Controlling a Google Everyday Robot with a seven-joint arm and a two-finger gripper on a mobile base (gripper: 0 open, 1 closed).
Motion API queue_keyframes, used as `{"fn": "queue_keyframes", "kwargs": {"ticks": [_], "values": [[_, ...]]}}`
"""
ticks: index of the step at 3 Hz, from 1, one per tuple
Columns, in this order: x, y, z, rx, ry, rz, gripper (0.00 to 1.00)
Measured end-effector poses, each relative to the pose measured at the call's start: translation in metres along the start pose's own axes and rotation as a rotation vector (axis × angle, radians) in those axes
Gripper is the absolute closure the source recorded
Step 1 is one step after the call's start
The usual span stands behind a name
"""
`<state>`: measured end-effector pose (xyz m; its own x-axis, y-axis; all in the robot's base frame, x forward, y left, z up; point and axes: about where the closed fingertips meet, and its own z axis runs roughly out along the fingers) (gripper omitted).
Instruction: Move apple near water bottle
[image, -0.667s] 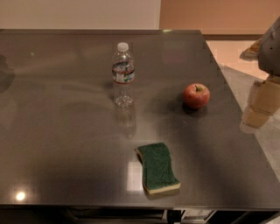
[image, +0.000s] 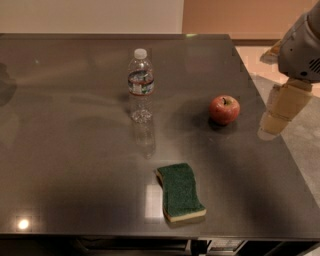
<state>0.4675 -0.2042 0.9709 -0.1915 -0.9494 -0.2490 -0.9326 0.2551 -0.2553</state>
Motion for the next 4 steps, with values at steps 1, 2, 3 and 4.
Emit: {"fn": "queue_keyframes", "kwargs": {"ticks": [1,2,3,4], "values": [[-0.008,-0.024,0.021,-0.004,-0.037,-0.002,0.00],[-0.009,-0.049,0.043,-0.019,-0.071,0.008,0.00],[-0.004,-0.072,0.067,-0.041,-0.101,0.021,0.00],[-0.003,-0.081,0.092,-0.069,-0.135,0.026,0.00]]}}
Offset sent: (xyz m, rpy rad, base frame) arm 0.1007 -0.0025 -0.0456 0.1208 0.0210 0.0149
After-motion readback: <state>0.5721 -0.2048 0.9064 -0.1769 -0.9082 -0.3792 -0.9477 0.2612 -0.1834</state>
